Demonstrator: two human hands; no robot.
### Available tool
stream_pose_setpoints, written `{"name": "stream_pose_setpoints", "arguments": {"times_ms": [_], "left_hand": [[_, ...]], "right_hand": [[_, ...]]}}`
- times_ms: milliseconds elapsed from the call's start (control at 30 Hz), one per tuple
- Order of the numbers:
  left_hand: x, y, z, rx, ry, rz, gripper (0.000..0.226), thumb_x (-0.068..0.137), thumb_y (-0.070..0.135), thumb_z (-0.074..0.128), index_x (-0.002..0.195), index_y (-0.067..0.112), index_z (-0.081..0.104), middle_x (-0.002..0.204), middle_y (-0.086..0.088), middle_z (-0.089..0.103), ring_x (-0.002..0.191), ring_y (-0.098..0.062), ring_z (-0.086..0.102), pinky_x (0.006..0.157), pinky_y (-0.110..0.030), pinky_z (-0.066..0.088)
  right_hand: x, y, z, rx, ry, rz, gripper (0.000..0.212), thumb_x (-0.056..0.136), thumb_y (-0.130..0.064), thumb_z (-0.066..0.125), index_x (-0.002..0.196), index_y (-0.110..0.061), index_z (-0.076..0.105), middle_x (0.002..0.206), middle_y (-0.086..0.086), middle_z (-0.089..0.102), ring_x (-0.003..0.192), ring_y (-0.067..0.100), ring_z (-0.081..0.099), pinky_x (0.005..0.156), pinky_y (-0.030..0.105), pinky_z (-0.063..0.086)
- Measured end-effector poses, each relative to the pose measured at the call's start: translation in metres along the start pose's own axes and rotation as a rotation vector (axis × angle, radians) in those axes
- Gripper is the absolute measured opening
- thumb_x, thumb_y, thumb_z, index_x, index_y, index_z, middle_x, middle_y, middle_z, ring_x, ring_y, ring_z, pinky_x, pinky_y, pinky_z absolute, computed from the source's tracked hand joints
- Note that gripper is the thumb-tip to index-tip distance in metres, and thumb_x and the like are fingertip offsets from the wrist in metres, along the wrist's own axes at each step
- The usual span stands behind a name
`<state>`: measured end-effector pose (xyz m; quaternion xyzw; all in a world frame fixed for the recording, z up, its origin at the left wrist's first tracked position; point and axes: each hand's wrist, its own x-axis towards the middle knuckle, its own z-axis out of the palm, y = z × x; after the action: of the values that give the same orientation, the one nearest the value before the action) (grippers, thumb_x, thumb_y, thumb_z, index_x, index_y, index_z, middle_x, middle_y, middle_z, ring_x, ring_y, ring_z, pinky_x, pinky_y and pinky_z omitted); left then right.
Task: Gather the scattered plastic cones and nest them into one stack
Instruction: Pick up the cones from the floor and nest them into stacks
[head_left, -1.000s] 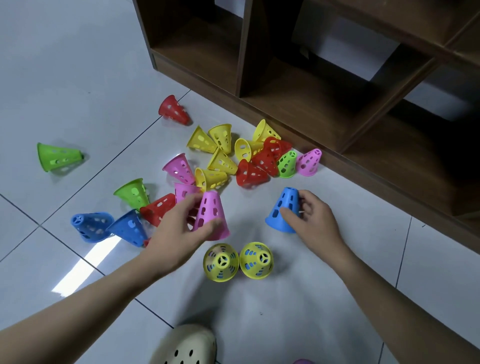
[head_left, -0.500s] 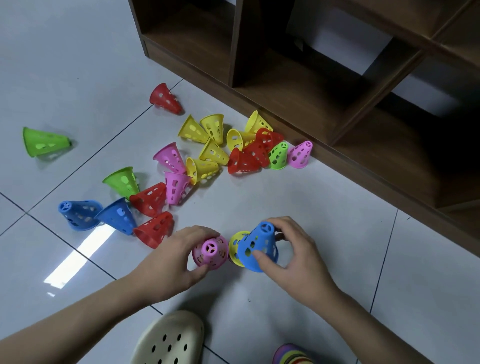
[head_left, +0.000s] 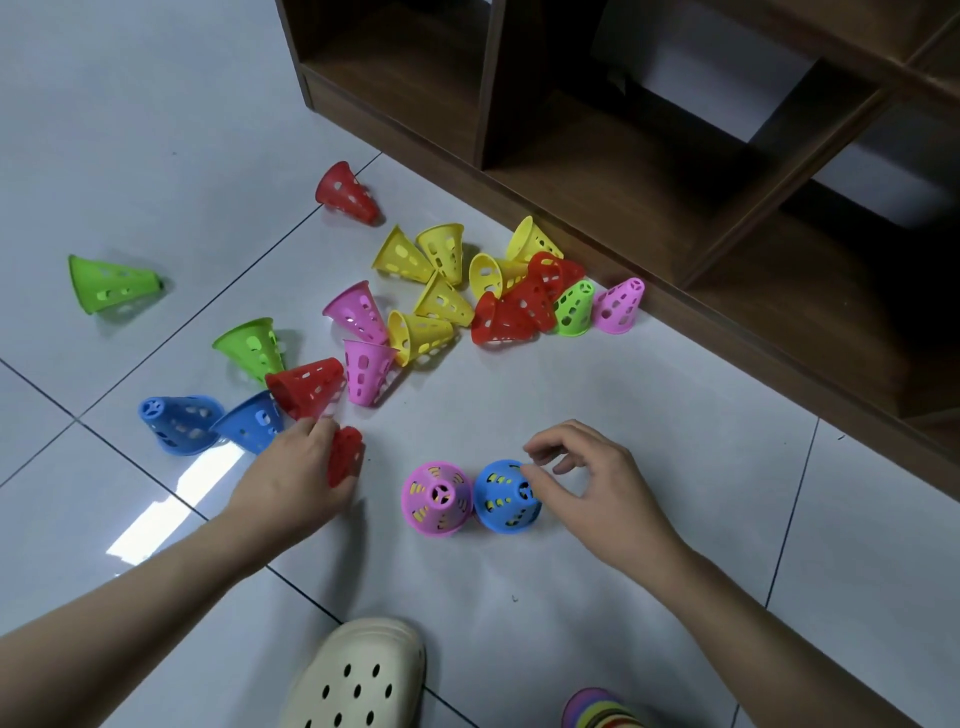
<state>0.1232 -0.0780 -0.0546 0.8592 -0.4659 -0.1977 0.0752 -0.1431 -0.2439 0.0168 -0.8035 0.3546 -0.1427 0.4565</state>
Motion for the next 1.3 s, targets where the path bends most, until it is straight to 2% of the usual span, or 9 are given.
{"name": "stream_pose_setpoints", "arguments": {"times_ms": [133,300,433,633,733,800,933,1133,1300], "left_hand": [[0.000,0.006,-0.002,-0.166,-0.095,-0.068,0.029,0.080,0.043,0.072,0.083,0.017,0.059,0.081,-0.001,0.059,0.073,-0.020,0.058,0.066,-0.036,0.050],[-0.010,0.036,-0.028,-0.624,0.127,-0.045,0.027,0.083,0.025,0.077,0.107,0.029,0.065,0.097,0.014,0.069,0.088,-0.001,0.063,0.075,-0.020,0.049],[-0.019,0.062,-0.055,-0.978,0.147,-0.023,0.025,0.084,0.035,0.065,0.109,0.034,0.064,0.100,0.014,0.070,0.091,-0.007,0.066,0.079,-0.021,0.053],[-0.030,0.091,-0.066,-1.169,0.113,0.052,0.033,0.087,0.039,0.062,0.118,0.028,0.064,0.105,0.009,0.069,0.093,-0.009,0.064,0.074,-0.017,0.052],[-0.031,0.096,-0.060,-1.219,0.044,0.070,0.041,0.085,0.045,0.064,0.123,0.030,0.062,0.112,0.006,0.068,0.097,-0.020,0.065,0.076,-0.029,0.056],[-0.033,0.097,-0.057,-1.228,-0.002,0.104,0.039,0.087,0.042,0.066,0.125,0.032,0.061,0.116,0.005,0.067,0.102,-0.019,0.066,0.082,-0.032,0.057],[-0.039,0.095,-0.047,-1.004,-0.013,0.253,0.040,0.090,0.026,0.069,0.129,0.026,0.059,0.122,0.006,0.066,0.117,-0.023,0.062,0.099,-0.034,0.051],[-0.038,0.089,-0.036,-0.694,0.018,0.474,0.040,0.080,0.013,0.078,0.116,0.024,0.063,0.109,0.016,0.062,0.101,-0.013,0.063,0.085,-0.028,0.051],[-0.032,0.086,-0.034,-0.699,0.020,0.464,0.037,0.075,0.014,0.078,0.107,0.024,0.061,0.102,0.014,0.060,0.094,-0.014,0.061,0.080,-0.031,0.052]], "right_hand": [[0.005,0.003,-0.003,0.086,0.029,0.126,0.013,0.088,-0.007,0.071,0.090,-0.019,0.070,0.090,-0.012,0.069,0.087,0.012,0.067,0.077,0.025,0.053],[0.003,0.009,-0.008,0.133,0.050,0.228,0.013,0.089,-0.007,0.070,0.088,-0.020,0.071,0.086,-0.012,0.071,0.081,0.011,0.065,0.074,0.018,0.051],[-0.001,0.013,-0.011,0.130,0.049,0.276,0.014,0.092,-0.009,0.068,0.086,-0.022,0.070,0.086,-0.013,0.071,0.082,0.013,0.066,0.077,0.023,0.053],[0.007,0.019,-0.014,0.143,0.045,0.294,0.011,0.092,-0.010,0.067,0.086,-0.019,0.071,0.081,-0.004,0.072,0.083,0.022,0.068,0.078,0.031,0.054],[0.029,0.030,-0.014,0.117,0.055,0.293,0.009,0.092,-0.012,0.068,0.086,-0.018,0.071,0.079,-0.002,0.071,0.082,0.023,0.068,0.077,0.030,0.054],[0.048,0.040,-0.012,0.069,0.074,0.263,0.007,0.091,-0.013,0.068,0.092,-0.020,0.069,0.091,-0.004,0.069,0.083,0.016,0.066,0.077,0.029,0.053],[0.086,0.061,-0.003,-0.033,0.163,0.184,0.035,0.087,-0.014,0.071,0.119,-0.024,0.059,0.117,-0.009,0.055,0.099,0.007,0.057,0.081,0.031,0.053],[0.144,0.072,0.022,-0.024,0.138,0.112,0.061,0.081,-0.020,0.070,0.138,-0.029,0.050,0.139,-0.010,0.052,0.125,0.012,0.051,0.103,0.042,0.047],[0.179,0.063,0.043,-0.082,0.112,0.212,0.062,0.073,-0.036,0.078,0.130,-0.036,0.054,0.122,-0.006,0.054,0.117,0.021,0.056,0.100,0.043,0.051]]}}
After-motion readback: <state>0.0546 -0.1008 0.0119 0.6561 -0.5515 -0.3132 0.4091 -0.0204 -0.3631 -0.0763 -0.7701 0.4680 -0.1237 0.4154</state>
